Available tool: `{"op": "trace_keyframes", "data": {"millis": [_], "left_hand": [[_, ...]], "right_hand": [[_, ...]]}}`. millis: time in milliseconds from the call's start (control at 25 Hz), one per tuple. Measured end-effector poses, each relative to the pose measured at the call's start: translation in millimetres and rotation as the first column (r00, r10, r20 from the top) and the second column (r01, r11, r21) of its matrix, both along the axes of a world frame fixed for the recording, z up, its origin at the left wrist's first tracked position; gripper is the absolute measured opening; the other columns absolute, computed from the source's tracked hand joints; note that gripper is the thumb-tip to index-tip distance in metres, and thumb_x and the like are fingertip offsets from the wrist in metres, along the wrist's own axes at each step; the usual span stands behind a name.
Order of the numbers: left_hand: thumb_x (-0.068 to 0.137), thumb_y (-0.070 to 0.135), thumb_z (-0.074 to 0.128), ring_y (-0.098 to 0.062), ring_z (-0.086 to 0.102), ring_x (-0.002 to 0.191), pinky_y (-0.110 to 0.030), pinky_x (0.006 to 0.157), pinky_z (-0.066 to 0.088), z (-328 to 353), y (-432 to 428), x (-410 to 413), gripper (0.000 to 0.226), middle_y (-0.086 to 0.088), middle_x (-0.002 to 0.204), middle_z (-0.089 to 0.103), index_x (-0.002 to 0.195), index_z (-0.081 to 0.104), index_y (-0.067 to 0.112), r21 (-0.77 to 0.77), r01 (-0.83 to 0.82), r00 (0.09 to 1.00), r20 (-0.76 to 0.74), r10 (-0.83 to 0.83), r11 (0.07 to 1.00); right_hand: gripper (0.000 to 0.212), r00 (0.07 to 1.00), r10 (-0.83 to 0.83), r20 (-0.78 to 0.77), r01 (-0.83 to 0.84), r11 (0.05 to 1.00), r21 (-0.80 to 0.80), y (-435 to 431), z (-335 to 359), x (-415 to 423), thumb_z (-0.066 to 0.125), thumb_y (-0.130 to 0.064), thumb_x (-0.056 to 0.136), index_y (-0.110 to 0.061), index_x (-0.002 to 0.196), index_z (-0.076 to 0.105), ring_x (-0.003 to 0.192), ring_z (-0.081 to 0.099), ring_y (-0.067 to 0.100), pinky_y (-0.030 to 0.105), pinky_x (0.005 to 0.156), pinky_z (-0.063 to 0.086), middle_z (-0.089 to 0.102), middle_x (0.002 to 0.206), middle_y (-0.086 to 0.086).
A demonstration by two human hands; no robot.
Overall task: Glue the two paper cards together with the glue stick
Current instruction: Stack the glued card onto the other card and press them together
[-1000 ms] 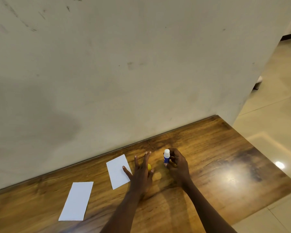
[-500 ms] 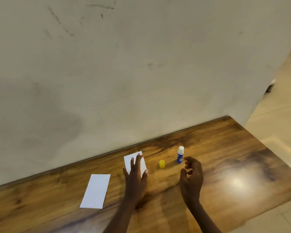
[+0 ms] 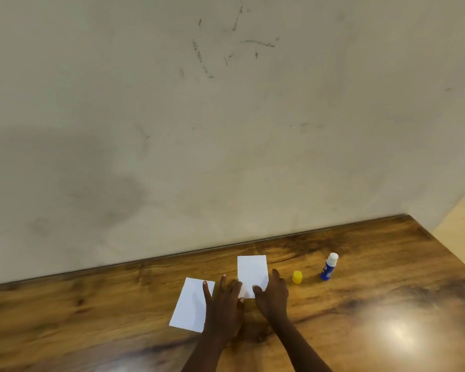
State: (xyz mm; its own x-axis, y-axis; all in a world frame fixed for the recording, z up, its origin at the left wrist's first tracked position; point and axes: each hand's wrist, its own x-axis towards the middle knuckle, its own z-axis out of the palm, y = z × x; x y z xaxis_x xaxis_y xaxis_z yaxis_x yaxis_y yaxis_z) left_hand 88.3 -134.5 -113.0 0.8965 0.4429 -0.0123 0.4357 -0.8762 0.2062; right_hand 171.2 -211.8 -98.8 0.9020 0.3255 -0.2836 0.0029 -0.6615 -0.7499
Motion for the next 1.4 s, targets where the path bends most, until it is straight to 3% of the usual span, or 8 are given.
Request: {"op": "trace_keyframes", "data": {"millis": [240,360,440,560,800,1040,1240,1400], "left_hand": [[0.054,0.044,0.059,-0.018,0.070,0.090,-0.047,0.110,-0.003,-1.0,-2.3,0.8,0.038,0.011,0.090,0.075,0.084,0.072,0.026,0.003,-0.013,0.997,-0.076,0.013,1.000],[0.069,0.039,0.050,-0.023,0.064,0.105,-0.052,0.111,-0.008,-5.5,-3.0,1.4,0.042,0.003,0.107,0.071,0.105,0.064,0.022,-0.021,-0.076,0.997,-0.018,0.076,0.997],[0.087,0.036,0.028,-0.027,0.057,0.116,-0.053,0.107,-0.005,-1.4,-2.6,-4.3,0.047,-0.006,0.123,0.062,0.125,0.048,0.016,-0.183,-0.194,0.975,0.074,0.211,0.964],[0.094,0.025,0.030,-0.026,0.030,0.137,-0.043,0.113,-0.007,-1.5,7.5,-31.9,0.042,-0.011,0.146,0.035,0.136,0.031,0.016,-0.366,-0.327,0.896,0.172,0.409,0.871],[0.073,0.050,0.023,-0.038,0.041,0.126,-0.056,0.109,0.017,-19.5,38.5,-112.4,0.072,-0.020,0.129,0.053,0.123,0.046,0.005,-0.350,-0.544,0.738,0.234,0.633,0.763],[0.067,0.061,0.012,-0.024,0.014,0.142,-0.053,0.112,-0.007,-19.7,36.1,-117.2,0.083,-0.004,0.148,0.033,0.130,0.045,0.018,-0.375,-0.472,0.782,0.240,0.576,0.797],[0.076,0.056,0.018,-0.025,0.021,0.140,-0.055,0.111,-0.007,-24.0,5.9,-116.7,0.069,-0.002,0.142,0.042,0.120,0.056,0.019,-0.365,-0.378,0.817,0.302,0.492,0.851],[0.075,0.060,0.010,-0.009,0.003,0.140,-0.051,0.105,-0.024,-22.2,-7.3,-117.0,0.070,0.012,0.143,0.039,0.127,0.046,0.032,-0.352,-0.229,0.916,0.237,0.323,0.908]], "right_hand": [[0.062,0.944,-0.233,-0.233,0.285,0.932,0.223,3.9,8.1,10.4,0.070,-0.004,0.073,0.001,0.125,0.037,0.117,0.049,0.039,0.040,0.090,0.046,0.050,0.129,0.025],[0.046,0.957,-0.200,-0.210,0.248,0.939,0.238,2.2,6.6,7.1,0.065,0.002,0.075,0.002,0.117,0.047,0.112,0.053,0.036,0.041,0.087,0.049,0.055,0.125,0.023],[0.034,0.972,-0.166,-0.168,0.204,0.948,0.244,-2.1,4.1,7.2,0.063,0.002,0.077,0.004,0.109,0.054,0.107,0.056,0.035,0.041,0.085,0.049,0.059,0.120,0.023],[0.026,0.977,-0.126,-0.171,0.173,0.941,0.291,-13.3,0.6,8.3,0.059,0.000,0.080,0.007,0.105,0.058,0.096,0.056,0.032,0.037,0.077,0.046,0.062,0.114,0.023],[0.023,0.977,-0.029,-0.209,0.103,0.930,0.352,-11.1,0.5,-8.0,0.054,-0.010,0.087,0.001,0.108,0.056,0.092,0.055,0.028,0.031,0.063,0.044,0.061,0.112,0.020],[0.030,0.954,0.106,-0.281,0.027,0.901,0.434,10.9,14.4,-30.4,0.058,-0.008,0.084,-0.002,0.113,0.052,0.094,0.058,0.029,0.026,0.059,0.050,0.057,0.107,0.011],[0.035,0.944,0.057,-0.324,0.079,0.917,0.391,21.0,14.6,-46.7,0.061,-0.005,0.081,-0.002,0.114,0.051,0.095,0.057,0.028,0.031,0.066,0.053,0.058,0.116,0.017],[0.034,0.948,0.037,-0.317,0.080,0.933,0.350,17.2,16.2,-45.9,0.059,-0.006,0.083,-0.001,0.115,0.051,0.094,0.057,0.032,0.027,0.061,0.051,0.057,0.119,0.019]]}}
